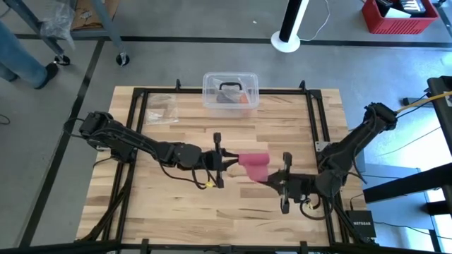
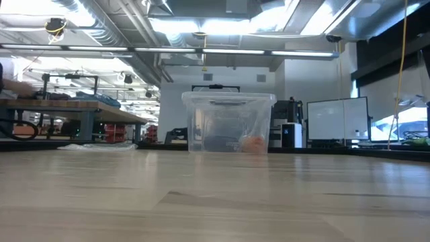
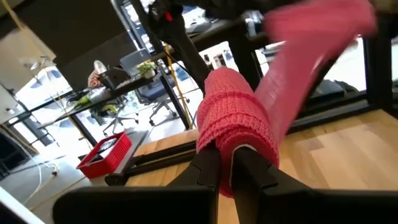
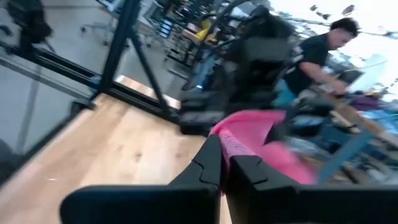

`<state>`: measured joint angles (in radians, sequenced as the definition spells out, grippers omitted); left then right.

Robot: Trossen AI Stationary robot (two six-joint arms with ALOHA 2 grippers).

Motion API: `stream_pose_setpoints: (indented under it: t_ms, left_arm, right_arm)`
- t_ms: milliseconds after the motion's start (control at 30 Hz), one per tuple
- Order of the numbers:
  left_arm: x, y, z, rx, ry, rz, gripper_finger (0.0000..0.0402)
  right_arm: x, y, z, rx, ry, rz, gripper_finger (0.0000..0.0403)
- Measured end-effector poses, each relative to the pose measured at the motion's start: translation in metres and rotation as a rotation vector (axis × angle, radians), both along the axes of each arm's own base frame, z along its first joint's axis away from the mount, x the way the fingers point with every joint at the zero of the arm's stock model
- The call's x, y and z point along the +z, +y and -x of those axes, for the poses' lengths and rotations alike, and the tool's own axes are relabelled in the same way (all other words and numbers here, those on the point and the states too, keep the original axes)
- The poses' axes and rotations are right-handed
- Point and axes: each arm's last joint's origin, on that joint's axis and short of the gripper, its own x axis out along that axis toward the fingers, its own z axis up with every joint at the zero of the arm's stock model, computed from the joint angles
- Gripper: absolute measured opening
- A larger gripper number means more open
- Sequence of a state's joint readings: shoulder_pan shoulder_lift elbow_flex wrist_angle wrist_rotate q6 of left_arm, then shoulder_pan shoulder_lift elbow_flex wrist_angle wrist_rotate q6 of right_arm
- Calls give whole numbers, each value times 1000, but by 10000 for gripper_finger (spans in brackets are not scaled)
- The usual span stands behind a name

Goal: Roll bandage
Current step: Roll the pink bandage

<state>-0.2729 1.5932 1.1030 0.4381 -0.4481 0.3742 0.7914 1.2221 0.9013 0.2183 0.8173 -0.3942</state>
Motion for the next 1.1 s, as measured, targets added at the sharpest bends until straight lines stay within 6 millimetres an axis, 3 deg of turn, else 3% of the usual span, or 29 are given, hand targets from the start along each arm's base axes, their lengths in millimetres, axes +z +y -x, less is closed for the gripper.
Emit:
stream_pose_setpoints:
  t_ms: [267,733,900,1100]
  left_arm:
    - [-4,-4,-2,-28,17,-62,13]
    - [-7,-10,-1,-56,55,-141,13]
    - [-9,-11,-1,-57,68,-144,13]
    - [-13,-9,-1,-50,101,-147,13]
  right_arm:
    - [21,-9,-2,-252,-9,136,11]
    - [-2,-43,-16,-431,150,161,16]
    - [-9,-45,-16,-375,205,95,65]
    - [-13,-48,-13,-416,233,135,138]
